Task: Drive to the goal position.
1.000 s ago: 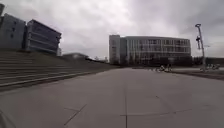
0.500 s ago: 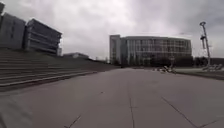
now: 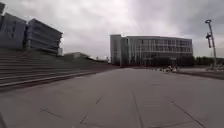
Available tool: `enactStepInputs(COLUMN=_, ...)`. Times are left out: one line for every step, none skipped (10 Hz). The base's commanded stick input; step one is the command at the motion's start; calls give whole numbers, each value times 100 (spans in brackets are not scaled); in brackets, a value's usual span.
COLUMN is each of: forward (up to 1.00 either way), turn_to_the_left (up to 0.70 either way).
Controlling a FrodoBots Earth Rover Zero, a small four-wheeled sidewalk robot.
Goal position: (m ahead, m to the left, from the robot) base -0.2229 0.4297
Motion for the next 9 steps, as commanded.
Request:
enactStepInputs(forward=100, turn_to_the_left=4)
enactStepInputs(forward=100, turn_to_the_left=4)
enactStepInputs(forward=100, turn_to_the_left=4)
enactStepInputs(forward=100, turn_to_the_left=4)
enactStepInputs(forward=100, turn_to_the_left=4)
enactStepInputs(forward=100, turn_to_the_left=4)
enactStepInputs(forward=100, turn_to_the_left=4)
enactStepInputs(forward=100, turn_to_the_left=4)
enactStepInputs(forward=100, turn_to_the_left=4)
